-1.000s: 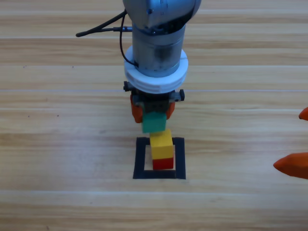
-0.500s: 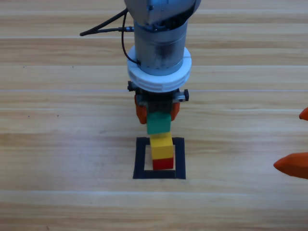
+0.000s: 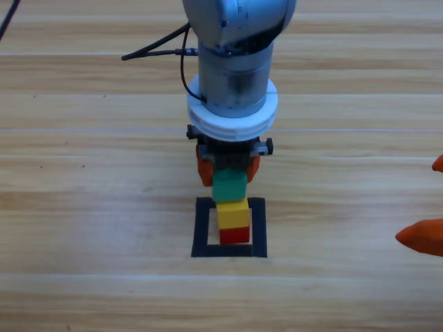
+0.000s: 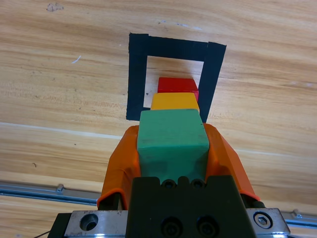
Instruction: Stack the blocks in the rectangular block: red at the bottom, yellow in the middle, green on top
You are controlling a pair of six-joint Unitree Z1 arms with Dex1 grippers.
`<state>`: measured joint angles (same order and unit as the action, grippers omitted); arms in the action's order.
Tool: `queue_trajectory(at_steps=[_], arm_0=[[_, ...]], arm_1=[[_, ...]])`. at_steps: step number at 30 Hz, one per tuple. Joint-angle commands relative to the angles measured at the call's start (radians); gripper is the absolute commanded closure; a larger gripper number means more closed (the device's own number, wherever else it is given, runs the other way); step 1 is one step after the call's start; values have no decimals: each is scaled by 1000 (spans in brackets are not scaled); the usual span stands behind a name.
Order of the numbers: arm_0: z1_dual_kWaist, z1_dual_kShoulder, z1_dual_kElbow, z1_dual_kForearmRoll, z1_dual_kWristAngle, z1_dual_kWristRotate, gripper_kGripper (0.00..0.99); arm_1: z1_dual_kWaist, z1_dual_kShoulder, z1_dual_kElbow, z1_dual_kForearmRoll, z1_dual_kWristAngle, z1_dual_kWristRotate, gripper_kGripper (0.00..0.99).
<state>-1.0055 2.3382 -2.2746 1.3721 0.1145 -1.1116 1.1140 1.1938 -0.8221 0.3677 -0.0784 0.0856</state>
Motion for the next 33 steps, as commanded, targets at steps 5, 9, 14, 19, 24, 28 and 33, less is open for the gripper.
queue_trajectory(at_steps=[5, 9, 14, 19, 24, 28, 33], arm_0=[[-28, 59, -6, -1, -10, 7, 988], [-28, 61, -8, -1, -12, 6, 988], [-28, 61, -6, -1, -13, 3, 988], [-28, 63, -5, -1, -15, 3, 988], [-31, 69, -5, -1, -16, 0, 988], [-33, 69, -6, -2, -16, 0, 988], [-33, 70, -5, -2, -18, -2, 987]], arm_1=[[29, -10, 40, -35, -21, 0, 10], [29, -10, 43, -39, -21, 0, 10], [29, -7, 44, -44, -21, -1, 10], [29, -8, 41, -46, -24, 0, 10], [29, -7, 43, -46, -24, 0, 10], [29, -7, 43, -46, -24, 0, 10], [29, -8, 43, -47, -26, 0, 10]])
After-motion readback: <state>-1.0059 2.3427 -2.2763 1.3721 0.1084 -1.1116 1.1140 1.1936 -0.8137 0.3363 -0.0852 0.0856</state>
